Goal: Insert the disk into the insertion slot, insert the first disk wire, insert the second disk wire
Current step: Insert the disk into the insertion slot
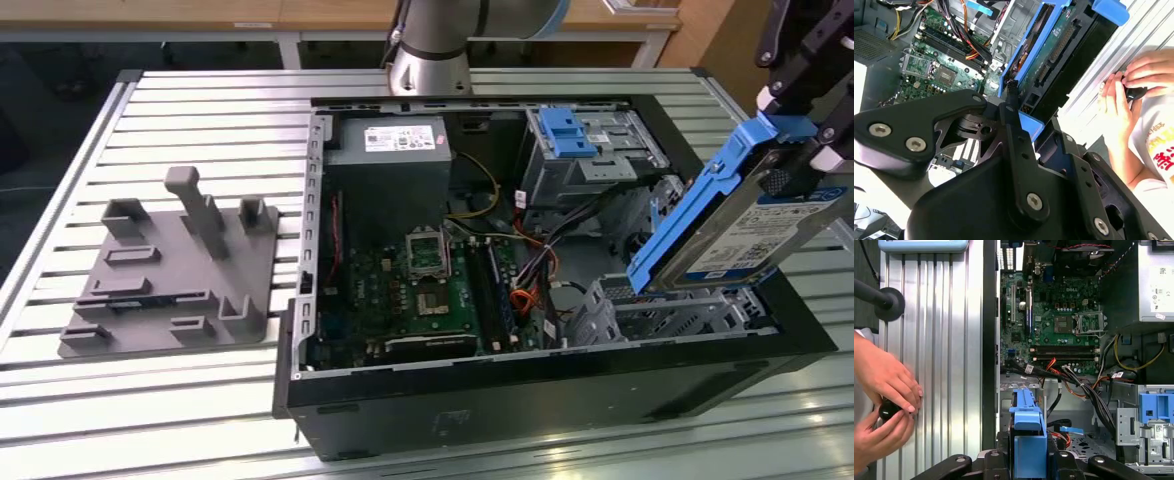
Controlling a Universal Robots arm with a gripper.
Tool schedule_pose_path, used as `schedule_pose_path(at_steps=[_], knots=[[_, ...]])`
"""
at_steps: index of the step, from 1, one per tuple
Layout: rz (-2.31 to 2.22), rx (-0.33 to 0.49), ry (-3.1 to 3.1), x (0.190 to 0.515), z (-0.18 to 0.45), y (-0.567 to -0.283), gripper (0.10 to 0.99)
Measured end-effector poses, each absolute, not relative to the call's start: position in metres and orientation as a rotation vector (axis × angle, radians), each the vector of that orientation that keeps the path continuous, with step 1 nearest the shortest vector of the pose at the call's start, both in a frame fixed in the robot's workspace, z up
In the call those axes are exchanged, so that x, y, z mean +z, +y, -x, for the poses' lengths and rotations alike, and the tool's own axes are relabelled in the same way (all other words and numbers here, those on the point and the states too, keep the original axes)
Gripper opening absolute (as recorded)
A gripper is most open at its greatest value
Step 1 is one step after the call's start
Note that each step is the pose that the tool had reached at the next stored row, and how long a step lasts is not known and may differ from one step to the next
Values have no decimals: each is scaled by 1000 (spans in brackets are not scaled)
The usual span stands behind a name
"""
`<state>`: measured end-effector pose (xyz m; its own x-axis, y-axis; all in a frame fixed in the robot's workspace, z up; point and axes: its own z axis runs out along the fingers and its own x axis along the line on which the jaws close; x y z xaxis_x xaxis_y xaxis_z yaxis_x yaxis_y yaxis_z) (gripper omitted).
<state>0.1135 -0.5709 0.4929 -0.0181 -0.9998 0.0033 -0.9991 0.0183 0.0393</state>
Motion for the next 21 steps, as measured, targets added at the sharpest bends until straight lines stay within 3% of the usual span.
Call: schedule_pose_path(at_steps=[5, 12, 21], knots=[[-2181, -43, -2221, 493, -113, -571, 365], [-2215, -119, -2252, 493, -113, -572, 365], [-2216, -122, -2253, 492, -118, -572, 365]])
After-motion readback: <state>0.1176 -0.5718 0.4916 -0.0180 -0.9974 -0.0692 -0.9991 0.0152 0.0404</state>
